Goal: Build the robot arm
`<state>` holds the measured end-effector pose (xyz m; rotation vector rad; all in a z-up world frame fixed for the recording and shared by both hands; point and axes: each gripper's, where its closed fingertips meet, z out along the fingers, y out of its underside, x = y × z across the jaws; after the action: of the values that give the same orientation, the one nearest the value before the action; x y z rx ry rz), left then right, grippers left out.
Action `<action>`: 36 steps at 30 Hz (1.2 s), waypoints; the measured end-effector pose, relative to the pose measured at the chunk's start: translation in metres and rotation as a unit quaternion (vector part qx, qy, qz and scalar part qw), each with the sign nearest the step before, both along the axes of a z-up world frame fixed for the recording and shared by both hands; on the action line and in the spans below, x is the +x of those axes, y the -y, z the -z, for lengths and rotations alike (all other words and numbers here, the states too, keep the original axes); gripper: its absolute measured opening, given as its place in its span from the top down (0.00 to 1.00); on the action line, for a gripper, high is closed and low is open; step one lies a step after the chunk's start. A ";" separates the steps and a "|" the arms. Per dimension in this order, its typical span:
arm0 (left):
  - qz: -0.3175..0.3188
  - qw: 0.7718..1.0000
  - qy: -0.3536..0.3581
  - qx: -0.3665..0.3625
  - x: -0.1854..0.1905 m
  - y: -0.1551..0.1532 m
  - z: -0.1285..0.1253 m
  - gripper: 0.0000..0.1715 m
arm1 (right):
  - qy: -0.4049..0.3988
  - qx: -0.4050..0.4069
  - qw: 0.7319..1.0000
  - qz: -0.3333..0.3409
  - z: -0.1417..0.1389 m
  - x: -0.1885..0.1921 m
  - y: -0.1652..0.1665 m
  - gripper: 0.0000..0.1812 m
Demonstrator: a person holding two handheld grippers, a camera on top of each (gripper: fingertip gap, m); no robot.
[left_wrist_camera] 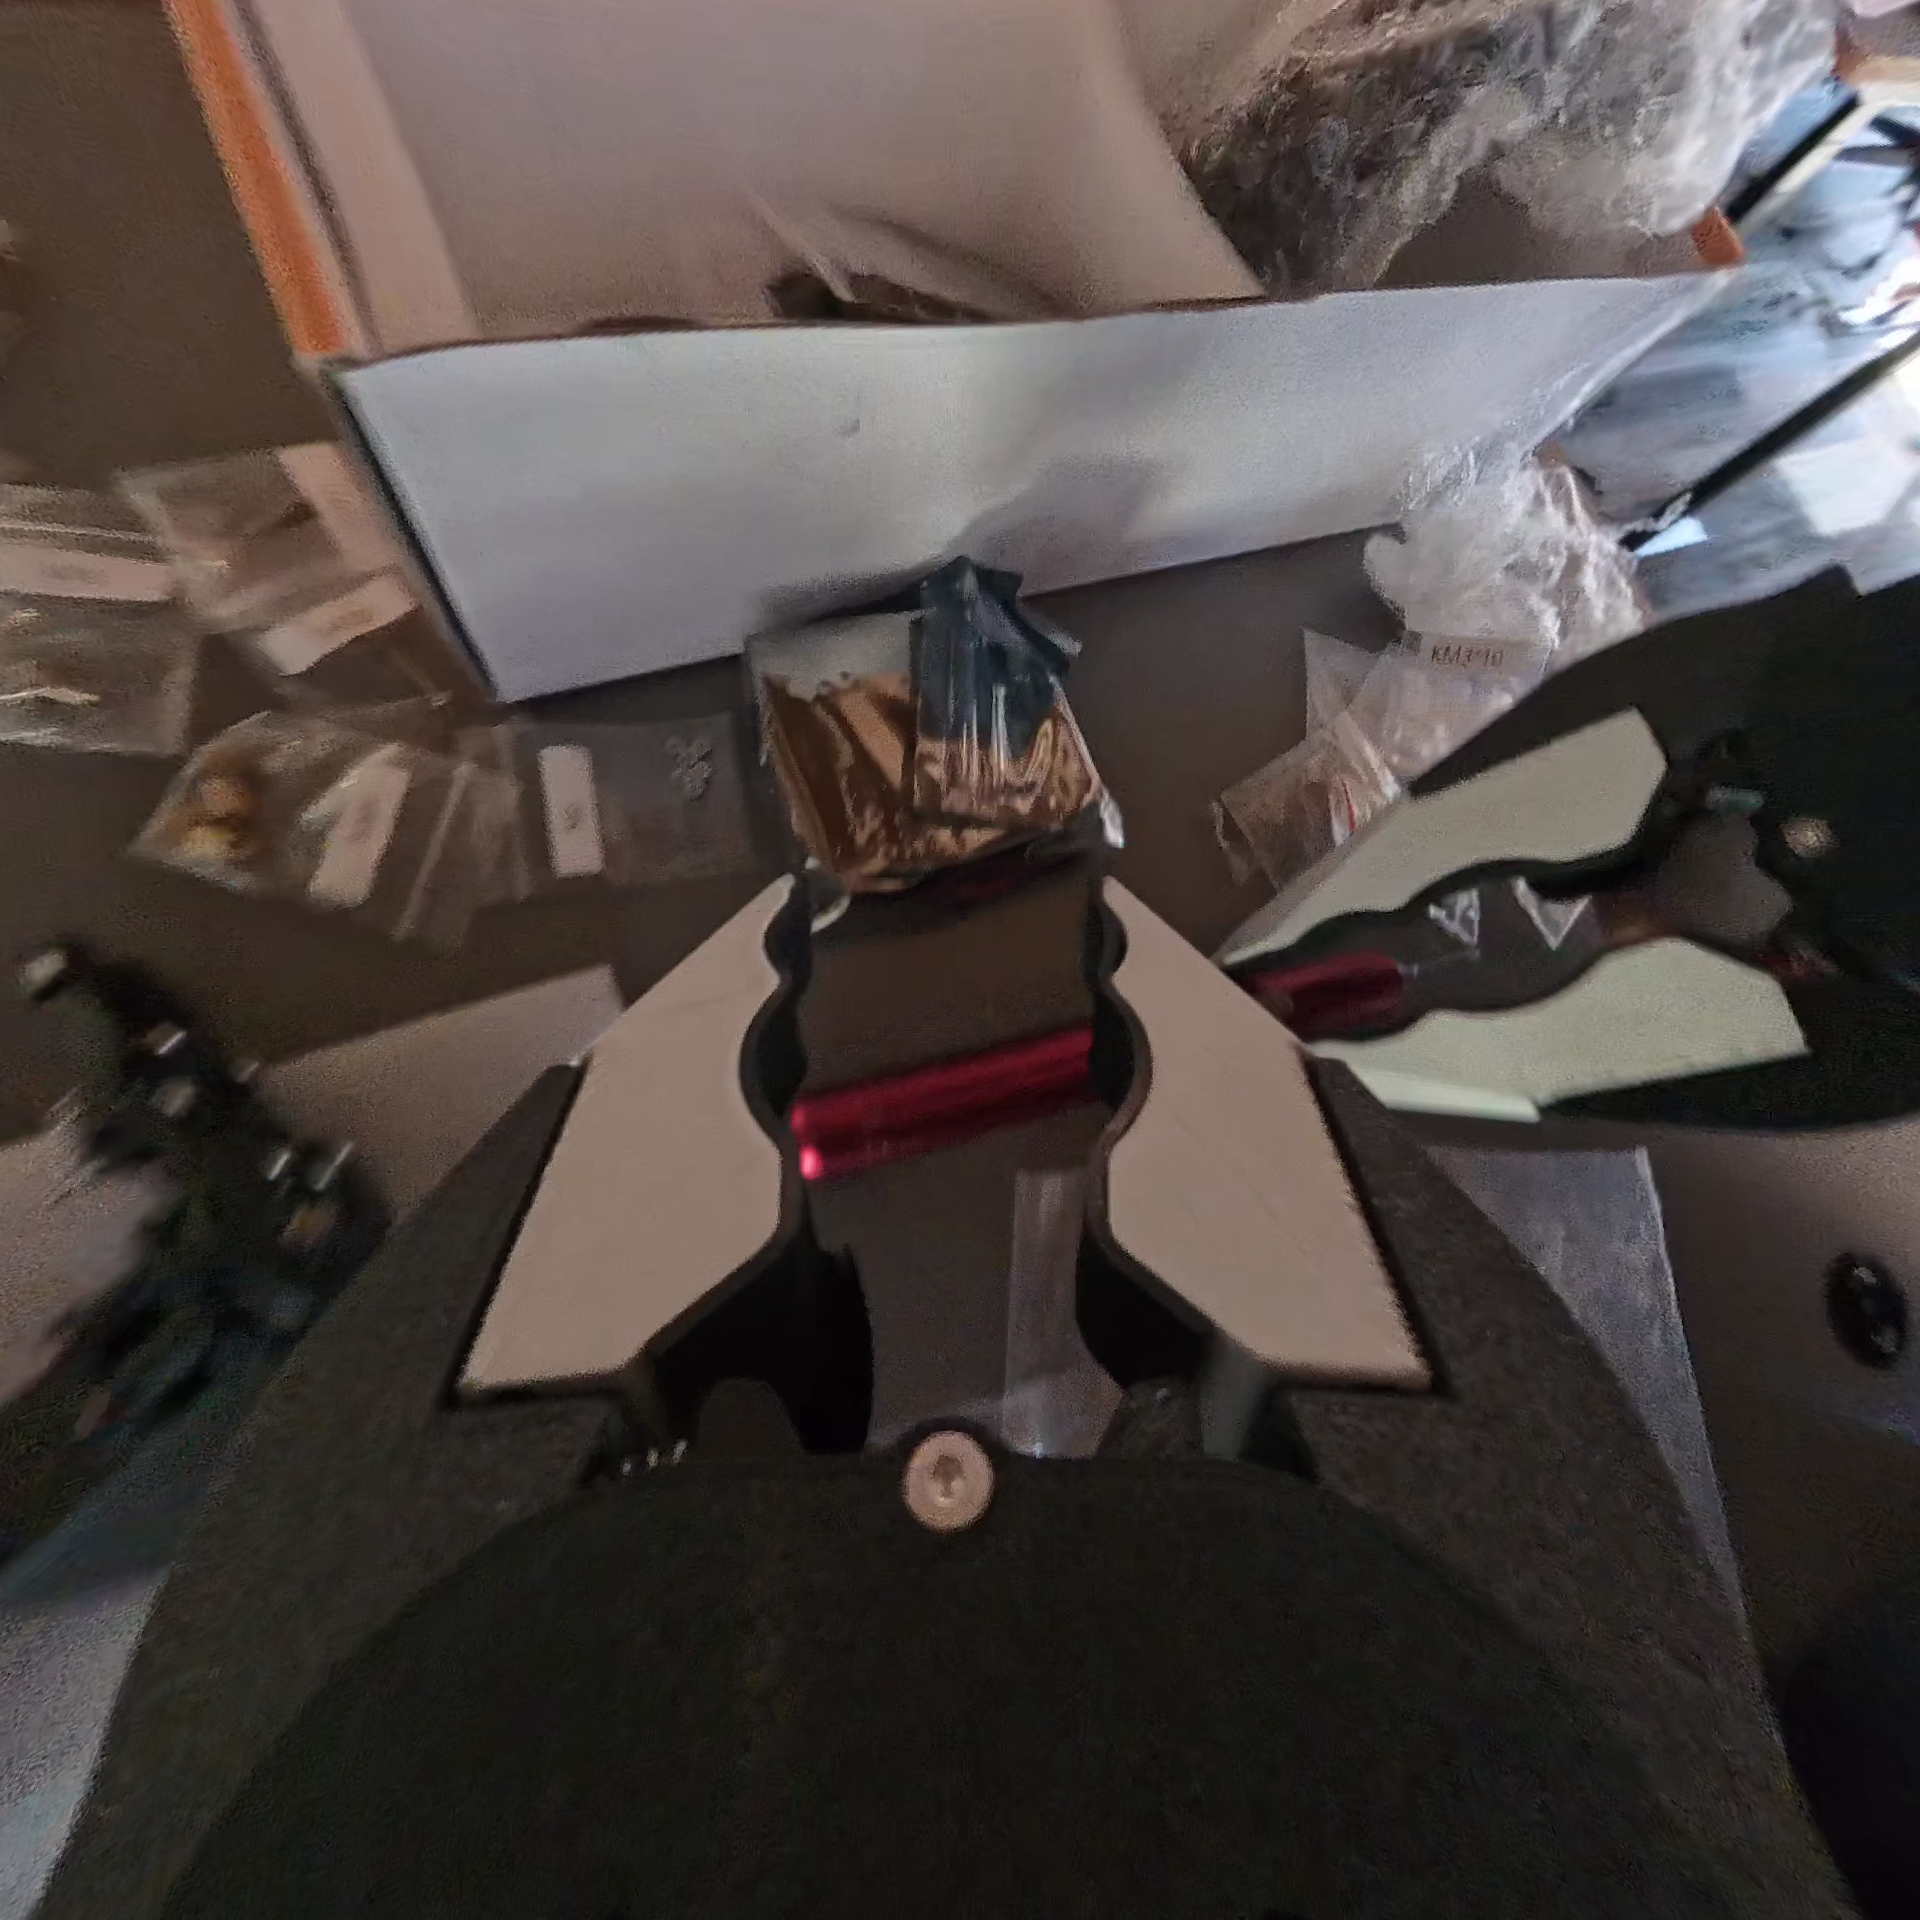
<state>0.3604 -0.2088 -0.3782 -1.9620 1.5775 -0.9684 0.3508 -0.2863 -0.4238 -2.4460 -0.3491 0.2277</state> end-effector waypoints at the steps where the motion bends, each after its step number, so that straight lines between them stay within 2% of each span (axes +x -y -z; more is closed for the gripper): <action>1: 0.007 1.000 -0.012 -0.020 0.011 0.000 0.007 0.69 | -0.008 -0.001 1.000 0.006 -0.002 0.002 -0.001 0.85; 3: 0.011 0.999 -0.032 -0.041 0.022 -0.003 0.020 0.67 | -0.027 0.031 0.998 0.043 -0.020 0.016 -0.012 0.72; 5: 0.017 0.998 -0.039 -0.050 0.027 -0.005 0.027 0.68 | -0.056 0.049 0.992 0.101 -0.033 0.044 -0.024 0.67; 7: 0.021 0.997 -0.047 -0.050 0.029 -0.008 0.033 0.70 | -0.069 0.021 0.987 0.142 -0.022 0.071 -0.034 0.69; 9: 0.028 0.997 -0.063 -0.042 0.028 -0.009 0.042 0.73 | -0.070 -0.027 0.987 0.143 -0.002 0.079 -0.041 0.69; 10: 0.027 0.997 -0.062 -0.033 0.029 -0.011 0.043 0.74 | -0.074 -0.030 0.987 0.139 -0.001 0.078 -0.046 0.69; 12: 0.029 0.998 -0.059 -0.022 0.027 -0.015 0.044 0.75 | -0.081 -0.015 0.988 0.129 -0.006 0.073 -0.054 0.76; 13: 0.030 0.998 -0.054 -0.021 0.027 -0.015 0.043 0.76 | -0.087 -0.016 0.988 0.124 -0.005 0.067 -0.054 0.76; 15: 0.028 0.999 -0.036 -0.014 0.024 -0.014 0.041 0.77 | -0.076 -0.009 0.991 0.114 -0.005 0.058 -0.054 0.69; 18: 0.031 0.999 -0.010 0.018 0.013 -0.007 0.033 0.78 | -0.032 0.011 0.995 0.093 -0.012 0.045 -0.043 0.68; 22: 0.029 0.998 0.026 0.053 -0.009 0.008 0.020 0.79 | 0.034 0.062 0.995 0.069 -0.035 0.029 -0.028 0.73; 26: 0.014 0.998 0.034 0.048 -0.021 0.015 0.018 0.79 | 0.039 0.078 0.994 0.072 -0.046 0.019 -0.023 0.76; 31: 0.007 0.999 0.010 0.043 -0.004 0.007 0.027 0.79 | 0.031 0.067 0.992 0.104 -0.038 0.037 -0.033 0.74; 36: 0.020 0.999 -0.027 0.040 0.019 -0.001 0.037 0.79 | -0.005 0.026 0.990 0.139 -0.015 0.059 -0.042 0.71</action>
<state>0.3797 -0.2077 -0.4155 -1.9228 1.6646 -0.8613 0.4097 -0.2442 -0.4091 -2.4069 -0.0080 0.1076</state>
